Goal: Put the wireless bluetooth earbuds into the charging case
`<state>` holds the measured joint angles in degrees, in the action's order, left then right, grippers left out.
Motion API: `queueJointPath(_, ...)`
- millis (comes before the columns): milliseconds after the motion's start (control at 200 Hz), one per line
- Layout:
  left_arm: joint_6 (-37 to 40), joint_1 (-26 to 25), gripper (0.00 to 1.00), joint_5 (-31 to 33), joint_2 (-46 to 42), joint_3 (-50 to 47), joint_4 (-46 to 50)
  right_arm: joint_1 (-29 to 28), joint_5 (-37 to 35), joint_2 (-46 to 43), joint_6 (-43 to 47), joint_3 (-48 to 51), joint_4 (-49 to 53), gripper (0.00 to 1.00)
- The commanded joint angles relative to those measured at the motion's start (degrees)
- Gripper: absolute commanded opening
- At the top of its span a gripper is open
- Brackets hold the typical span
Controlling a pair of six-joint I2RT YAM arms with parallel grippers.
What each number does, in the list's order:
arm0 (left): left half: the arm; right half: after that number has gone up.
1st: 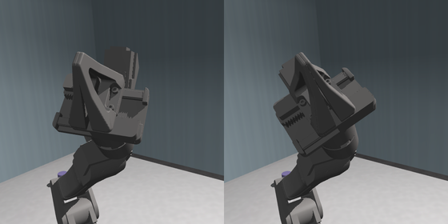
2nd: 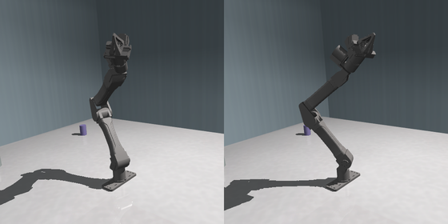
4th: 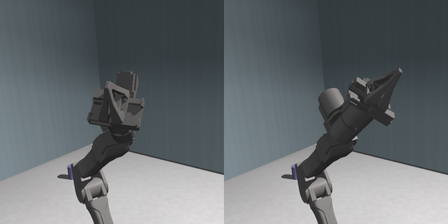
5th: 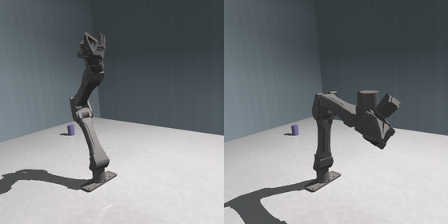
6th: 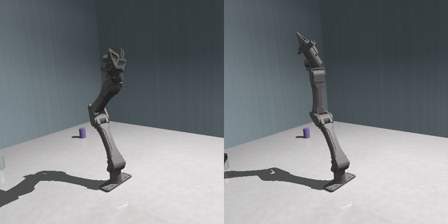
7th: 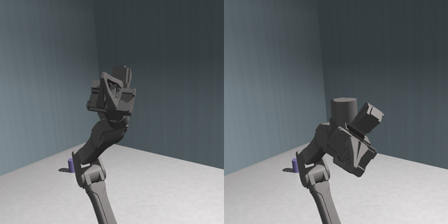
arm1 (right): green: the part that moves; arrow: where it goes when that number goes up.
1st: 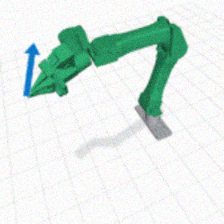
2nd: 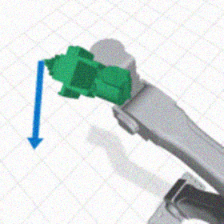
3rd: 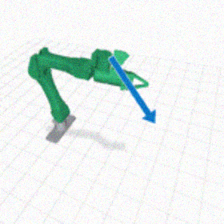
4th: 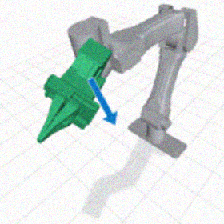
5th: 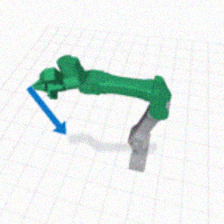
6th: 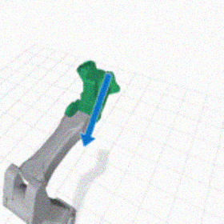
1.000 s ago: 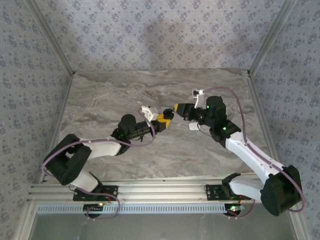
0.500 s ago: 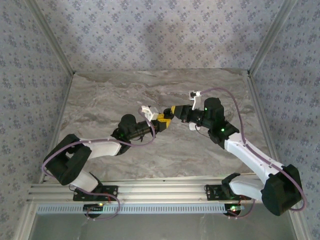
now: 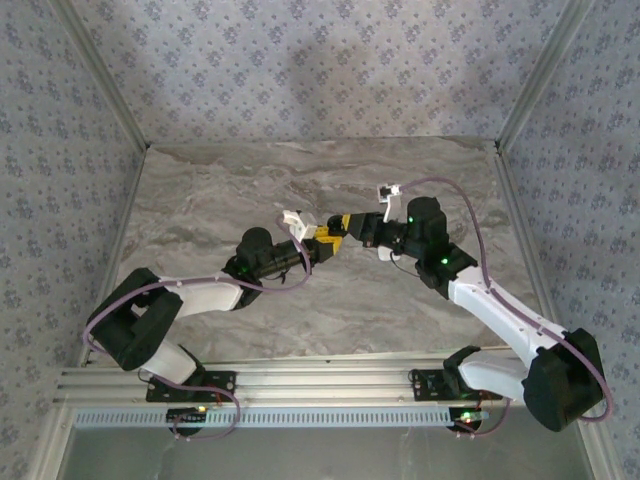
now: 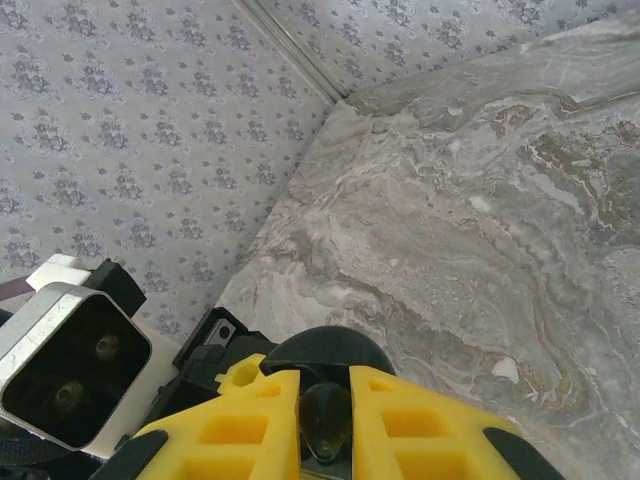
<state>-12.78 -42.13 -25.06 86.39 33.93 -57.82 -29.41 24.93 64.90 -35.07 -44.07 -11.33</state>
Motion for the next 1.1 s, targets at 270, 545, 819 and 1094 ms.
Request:
queueJointPath(270,-1.03,-0.36,0.12,-0.65,-1.44,1.57,-3.7,-0.38,0.9,-0.13,2.02,0.52,2.52,0.2)
queueJointPath(545,-1.02,-0.36,0.12,-0.96,-1.74,1.49,-3.47,-0.3,-0.85,-1.05,3.07,-0.49,4.54,0.32)
queueJointPath(819,-1.25,-0.39,0.12,-0.96,-1.75,1.22,-3.26,0.39,-0.35,-3.18,3.36,-1.28,5.32,0.4)
queueJointPath(1094,-0.51,-0.39,0.12,-1.04,-2.09,1.14,-2.35,2.18,1.49,-6.04,2.81,-2.1,6.03,0.44)
